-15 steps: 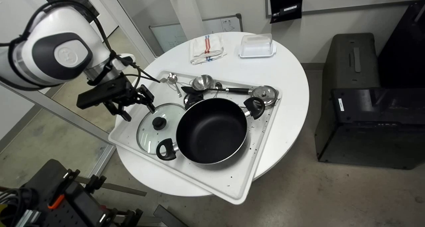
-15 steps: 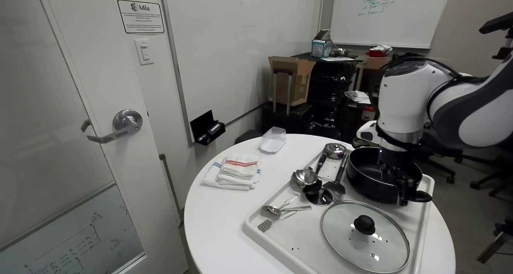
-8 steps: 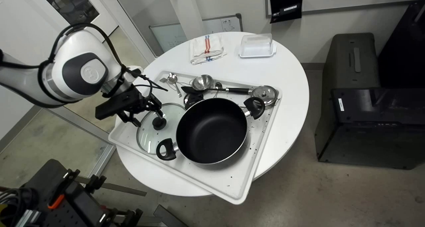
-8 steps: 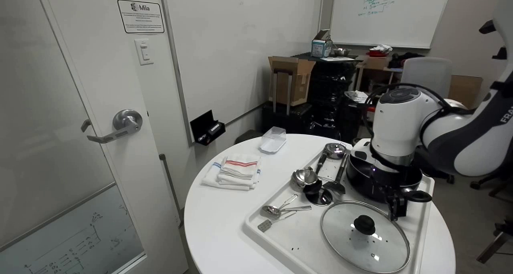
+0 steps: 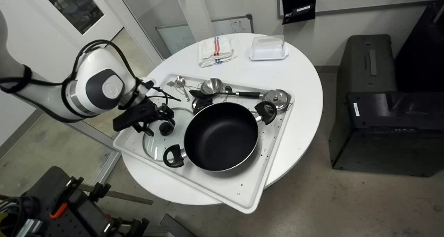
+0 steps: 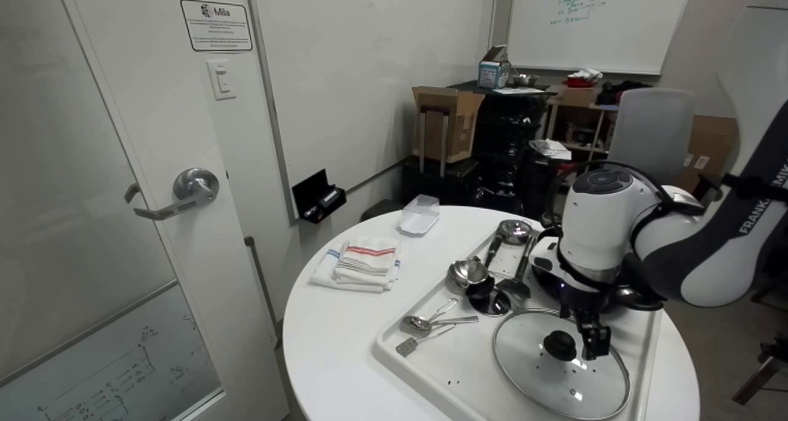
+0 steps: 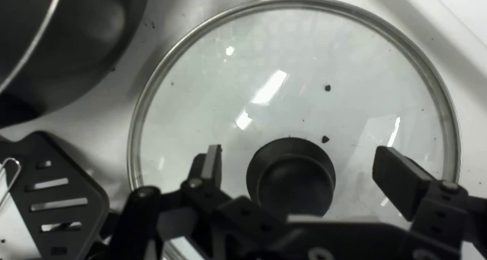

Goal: Put the lid on the pot

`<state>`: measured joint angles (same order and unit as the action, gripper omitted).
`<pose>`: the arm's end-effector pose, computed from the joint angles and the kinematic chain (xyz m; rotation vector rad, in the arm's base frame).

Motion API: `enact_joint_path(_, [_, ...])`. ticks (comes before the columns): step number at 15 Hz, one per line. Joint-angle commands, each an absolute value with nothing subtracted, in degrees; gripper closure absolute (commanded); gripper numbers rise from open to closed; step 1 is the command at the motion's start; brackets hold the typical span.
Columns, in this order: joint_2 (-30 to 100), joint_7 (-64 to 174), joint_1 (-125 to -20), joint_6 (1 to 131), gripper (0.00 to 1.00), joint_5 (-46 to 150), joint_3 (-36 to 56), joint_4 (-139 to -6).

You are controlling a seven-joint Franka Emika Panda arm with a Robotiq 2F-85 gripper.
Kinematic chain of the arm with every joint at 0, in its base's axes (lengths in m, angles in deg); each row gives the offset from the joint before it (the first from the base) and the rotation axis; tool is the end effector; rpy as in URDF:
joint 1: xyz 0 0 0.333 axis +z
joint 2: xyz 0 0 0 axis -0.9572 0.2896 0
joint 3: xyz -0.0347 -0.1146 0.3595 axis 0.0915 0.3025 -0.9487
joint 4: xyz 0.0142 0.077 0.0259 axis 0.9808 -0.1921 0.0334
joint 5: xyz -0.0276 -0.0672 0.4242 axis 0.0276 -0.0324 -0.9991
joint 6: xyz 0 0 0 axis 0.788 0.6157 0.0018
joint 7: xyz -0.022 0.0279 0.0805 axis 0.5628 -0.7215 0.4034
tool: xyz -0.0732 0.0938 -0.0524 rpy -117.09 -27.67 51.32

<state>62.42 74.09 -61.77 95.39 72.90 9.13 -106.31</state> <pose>0.5376 0.0947 0.0067 2.7651 1.1969 -0.1769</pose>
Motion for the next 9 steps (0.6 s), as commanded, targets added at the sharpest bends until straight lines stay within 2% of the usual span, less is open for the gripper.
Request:
enact_joint_path(1, [65.95,72.19,-59.10,98.82,0.00,74.22,10.88,-103.61])
enact_joint_path(5, [67.57,72.37,-57.85,100.01,0.02,73.75,11.37,-102.19])
enact_joint_path(6, [67.70,72.48,-57.67,100.02,0.26,73.75,11.47,-101.95])
enact_joint_path(8, [67.82,72.59,-57.58,100.09,0.28,73.62,11.45,-101.65])
enact_joint_path(9, [67.69,72.77,-57.78,99.76,0.35,73.49,11.18,-101.62])
